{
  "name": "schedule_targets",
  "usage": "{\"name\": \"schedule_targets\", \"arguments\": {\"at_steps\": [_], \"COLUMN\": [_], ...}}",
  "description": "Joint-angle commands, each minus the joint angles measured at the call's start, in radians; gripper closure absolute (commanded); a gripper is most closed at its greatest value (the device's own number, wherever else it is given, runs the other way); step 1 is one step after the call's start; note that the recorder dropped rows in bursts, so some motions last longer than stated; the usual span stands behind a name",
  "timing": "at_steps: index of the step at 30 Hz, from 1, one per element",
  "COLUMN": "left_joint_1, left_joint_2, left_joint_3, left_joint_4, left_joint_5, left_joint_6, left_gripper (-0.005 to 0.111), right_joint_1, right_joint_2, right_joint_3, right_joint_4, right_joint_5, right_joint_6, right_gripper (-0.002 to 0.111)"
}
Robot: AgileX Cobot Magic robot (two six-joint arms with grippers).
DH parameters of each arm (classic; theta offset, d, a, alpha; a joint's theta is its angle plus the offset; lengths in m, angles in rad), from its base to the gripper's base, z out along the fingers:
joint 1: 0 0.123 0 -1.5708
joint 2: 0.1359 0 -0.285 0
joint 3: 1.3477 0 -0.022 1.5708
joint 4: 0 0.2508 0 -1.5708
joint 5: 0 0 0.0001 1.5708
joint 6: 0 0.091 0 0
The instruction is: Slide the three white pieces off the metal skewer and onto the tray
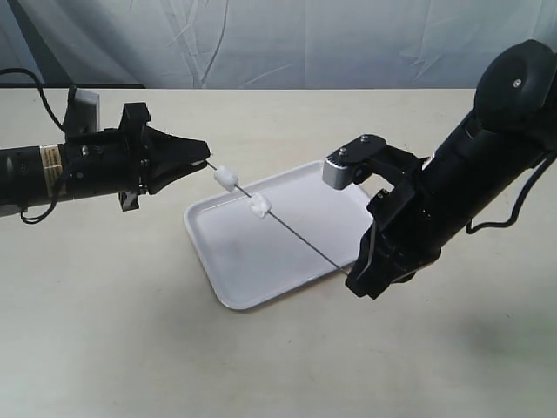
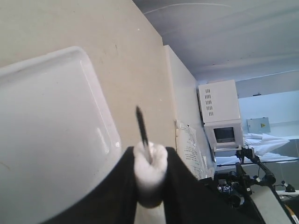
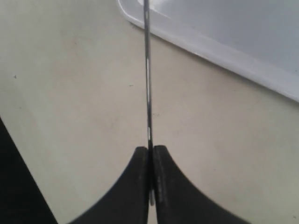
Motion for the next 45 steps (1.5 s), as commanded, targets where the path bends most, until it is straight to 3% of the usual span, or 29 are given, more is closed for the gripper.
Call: {"name": "schedule_targets", "arguments": {"at_steps": [1, 17, 22, 27, 39, 43, 45], "left_joint_1": [-0.002, 0.022, 0.027, -0.026, -0.228, -0.24, -0.24], "left_joint_2": [0.002, 0.002, 0.002, 0.002, 0.057, 0.11, 0.129], "left_joint_3": [-0.003, -0.052, -0.052, -0.052, -0.052, -0.066, -0.079], "left_joint_4": [-0.05, -0.121, 0.011, 0.127, 0.118, 0.109, 0.109], "left_joint_5": [0.004, 0.058, 0.163, 0.283, 0.439, 0.432, 0.414], "left_joint_6": [0.037, 0.06, 0.06, 0.06, 0.199, 0.213, 0.213], "left_gripper": [0.091, 0.091, 0.091, 0.091, 0.091, 0.09, 0.082], "right_joint_1": [-0.005, -0.005, -0.005, -0.005, -0.005, -0.005, -0.005], "right_joint_2": [-0.016, -0.131, -0.155, -0.2, -0.258, -0.258, -0.258], "right_joint_3": [0.067, 0.15, 0.15, 0.15, 0.15, 0.15, 0.15], "right_joint_4": [-0.023, -0.121, -0.197, -0.227, -0.252, -0.272, -0.274], "right_joint_5": [0.0, 0.087, 0.088, 0.07, 0.061, 0.051, 0.045], "right_joint_6": [-0.004, 0.107, 0.147, 0.181, 0.235, 0.24, 0.244], "right_gripper": [0.109, 0.109, 0.109, 0.109, 0.109, 0.109, 0.109]}}
